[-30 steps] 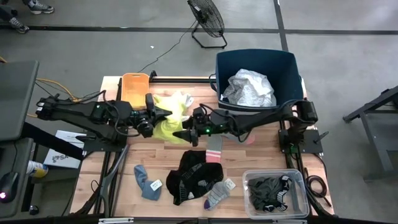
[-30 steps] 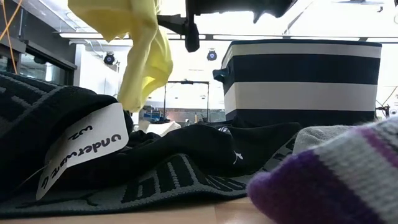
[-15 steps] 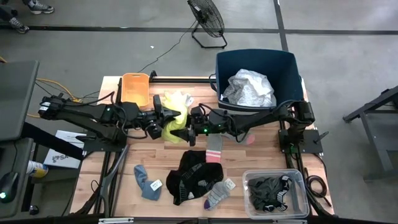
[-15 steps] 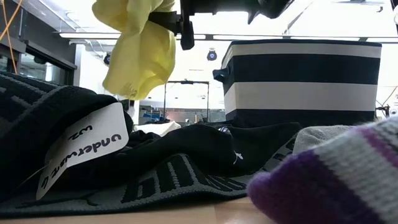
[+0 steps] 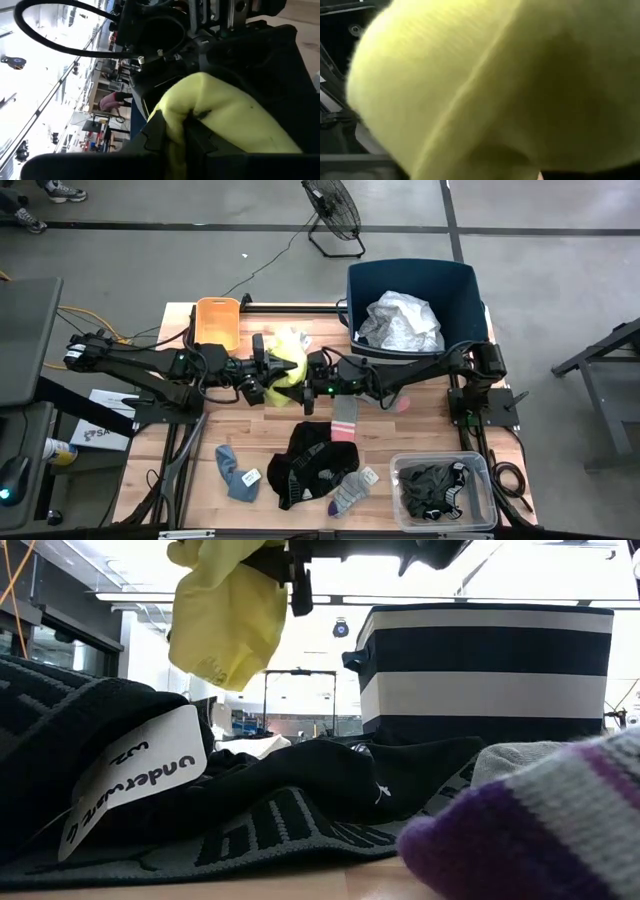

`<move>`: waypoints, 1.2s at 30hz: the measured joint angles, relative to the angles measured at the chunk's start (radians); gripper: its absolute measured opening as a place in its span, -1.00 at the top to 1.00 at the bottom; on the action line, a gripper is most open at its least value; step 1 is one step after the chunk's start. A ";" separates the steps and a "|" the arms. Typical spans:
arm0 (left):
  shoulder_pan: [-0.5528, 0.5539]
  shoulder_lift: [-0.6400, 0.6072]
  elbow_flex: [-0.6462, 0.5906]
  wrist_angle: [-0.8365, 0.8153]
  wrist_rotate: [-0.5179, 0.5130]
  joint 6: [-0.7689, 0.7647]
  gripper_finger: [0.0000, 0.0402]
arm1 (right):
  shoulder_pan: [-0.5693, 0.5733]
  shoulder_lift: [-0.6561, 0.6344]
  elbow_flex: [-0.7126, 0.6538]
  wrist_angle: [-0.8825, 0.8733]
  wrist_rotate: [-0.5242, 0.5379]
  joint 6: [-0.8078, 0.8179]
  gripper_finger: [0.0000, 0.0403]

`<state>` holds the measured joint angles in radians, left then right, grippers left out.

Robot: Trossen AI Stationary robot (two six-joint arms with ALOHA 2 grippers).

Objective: Pick & Place Cloths
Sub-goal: Put the yellow shirt into the blue bin

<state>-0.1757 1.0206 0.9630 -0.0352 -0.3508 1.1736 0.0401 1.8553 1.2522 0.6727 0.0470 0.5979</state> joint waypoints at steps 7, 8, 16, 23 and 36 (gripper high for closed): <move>0.000 -0.001 0.000 -0.002 -0.031 -0.004 0.84 | -0.001 0.000 0.000 0.005 0.001 0.005 0.51; -0.001 -0.001 0.000 -0.002 -0.044 -0.005 0.84 | -0.001 0.000 0.000 0.006 0.003 0.005 0.58; -0.001 -0.007 0.000 0.000 -0.080 -0.090 0.30 | -0.001 0.000 0.000 -0.002 -0.003 0.002 0.67; -0.002 -0.074 0.001 -0.020 -0.082 -0.180 -0.10 | -0.002 -0.011 0.000 -0.016 0.005 0.000 0.67; -0.002 -0.291 0.002 -0.237 -0.085 -0.485 -0.21 | -0.002 -0.057 -0.001 -0.047 0.007 -0.031 0.67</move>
<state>-0.1776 0.7298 0.9646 -0.2727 -0.4355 0.6890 0.0383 1.7981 1.2514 0.6257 0.0541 0.5669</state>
